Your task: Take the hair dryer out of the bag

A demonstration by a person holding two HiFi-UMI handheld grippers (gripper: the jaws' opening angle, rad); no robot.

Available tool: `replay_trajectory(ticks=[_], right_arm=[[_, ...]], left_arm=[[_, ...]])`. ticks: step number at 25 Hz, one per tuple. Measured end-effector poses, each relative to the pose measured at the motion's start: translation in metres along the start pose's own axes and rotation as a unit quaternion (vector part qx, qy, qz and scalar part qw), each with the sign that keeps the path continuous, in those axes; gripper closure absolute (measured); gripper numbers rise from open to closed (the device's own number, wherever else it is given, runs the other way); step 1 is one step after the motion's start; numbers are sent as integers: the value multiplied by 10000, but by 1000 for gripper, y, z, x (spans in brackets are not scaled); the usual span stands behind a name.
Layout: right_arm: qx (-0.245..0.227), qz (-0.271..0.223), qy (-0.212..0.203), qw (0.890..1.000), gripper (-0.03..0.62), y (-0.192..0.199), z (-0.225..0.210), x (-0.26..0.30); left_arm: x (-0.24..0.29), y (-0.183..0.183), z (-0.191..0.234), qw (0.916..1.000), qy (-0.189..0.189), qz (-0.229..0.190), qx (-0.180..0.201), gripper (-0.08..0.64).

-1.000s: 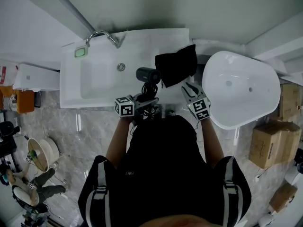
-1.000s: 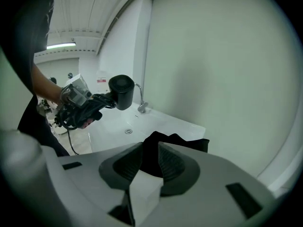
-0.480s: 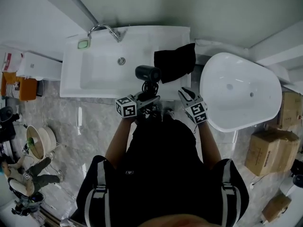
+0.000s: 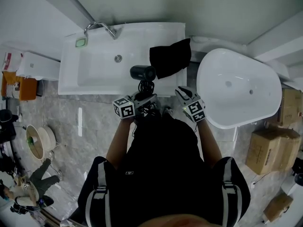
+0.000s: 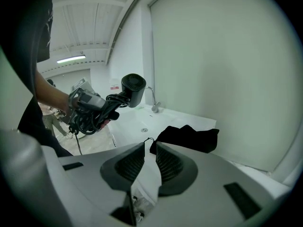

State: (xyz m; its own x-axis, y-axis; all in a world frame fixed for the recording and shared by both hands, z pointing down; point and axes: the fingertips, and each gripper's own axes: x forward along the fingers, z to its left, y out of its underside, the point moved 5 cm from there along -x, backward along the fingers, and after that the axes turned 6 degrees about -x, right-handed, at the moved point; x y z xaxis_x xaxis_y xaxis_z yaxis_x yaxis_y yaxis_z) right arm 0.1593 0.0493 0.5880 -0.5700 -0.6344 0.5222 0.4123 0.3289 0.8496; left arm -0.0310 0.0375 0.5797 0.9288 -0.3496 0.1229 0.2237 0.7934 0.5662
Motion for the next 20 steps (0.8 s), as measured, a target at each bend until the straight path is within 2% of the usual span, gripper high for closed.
replay_trajectory(ticks=[20], right_arm=[[-200,0,-243,9995,463,8,-2,-6]], left_arm=[[-3,6,-9,9996,-140,-242,-19,333]])
